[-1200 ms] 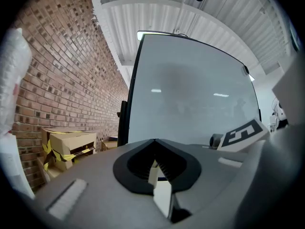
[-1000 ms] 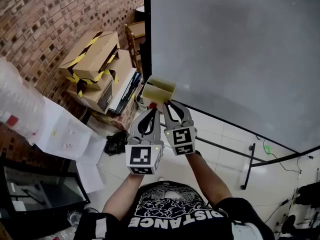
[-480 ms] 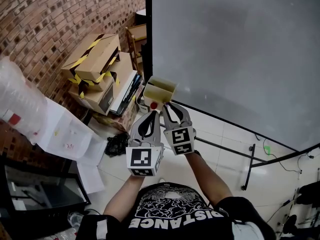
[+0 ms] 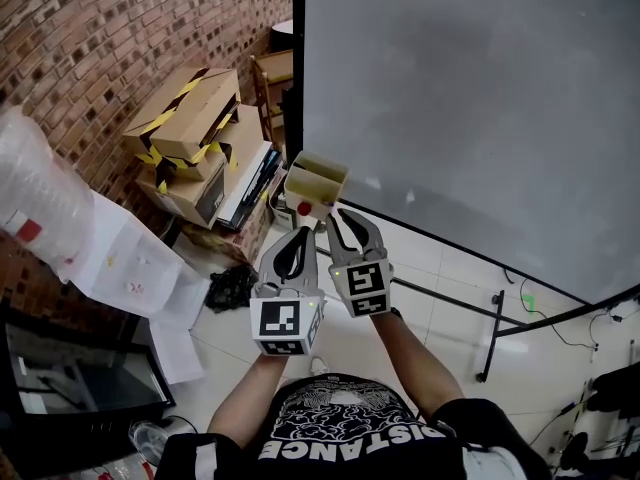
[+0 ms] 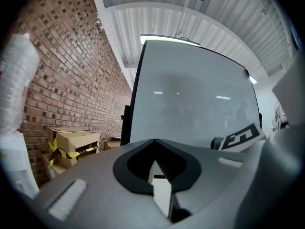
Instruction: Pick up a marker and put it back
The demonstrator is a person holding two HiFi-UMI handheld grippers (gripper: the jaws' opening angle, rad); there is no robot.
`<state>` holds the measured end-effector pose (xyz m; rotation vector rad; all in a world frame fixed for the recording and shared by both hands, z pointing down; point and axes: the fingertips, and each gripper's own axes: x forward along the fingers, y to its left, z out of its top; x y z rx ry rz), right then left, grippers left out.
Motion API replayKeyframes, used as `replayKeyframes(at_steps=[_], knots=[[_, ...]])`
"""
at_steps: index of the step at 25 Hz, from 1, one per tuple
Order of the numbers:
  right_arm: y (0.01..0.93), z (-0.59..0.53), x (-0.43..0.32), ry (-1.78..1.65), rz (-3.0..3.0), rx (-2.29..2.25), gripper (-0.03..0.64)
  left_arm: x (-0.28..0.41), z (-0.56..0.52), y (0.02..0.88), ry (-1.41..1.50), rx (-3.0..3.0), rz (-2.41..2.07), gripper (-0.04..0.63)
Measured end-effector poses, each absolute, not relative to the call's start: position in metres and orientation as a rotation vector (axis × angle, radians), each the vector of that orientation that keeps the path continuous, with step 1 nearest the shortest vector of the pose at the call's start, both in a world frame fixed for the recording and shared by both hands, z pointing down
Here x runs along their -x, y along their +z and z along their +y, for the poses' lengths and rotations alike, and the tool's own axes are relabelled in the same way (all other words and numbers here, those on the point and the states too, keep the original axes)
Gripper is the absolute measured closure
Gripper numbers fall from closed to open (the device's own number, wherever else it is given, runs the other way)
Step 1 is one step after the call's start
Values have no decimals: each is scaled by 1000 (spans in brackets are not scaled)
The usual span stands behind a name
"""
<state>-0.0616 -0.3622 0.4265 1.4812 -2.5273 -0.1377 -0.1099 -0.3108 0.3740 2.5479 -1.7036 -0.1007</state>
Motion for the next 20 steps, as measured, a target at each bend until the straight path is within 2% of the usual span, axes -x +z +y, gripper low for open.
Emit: replayKeyframes(at_steps=[15, 20], knots=[[349, -263, 26, -207, -2717, -1499, 580, 66, -244, 363, -107, -2540, -1745, 591], [337, -217, 3, -235, -2748, -1480, 606, 41, -206, 358, -118, -2534, -1773, 591]])
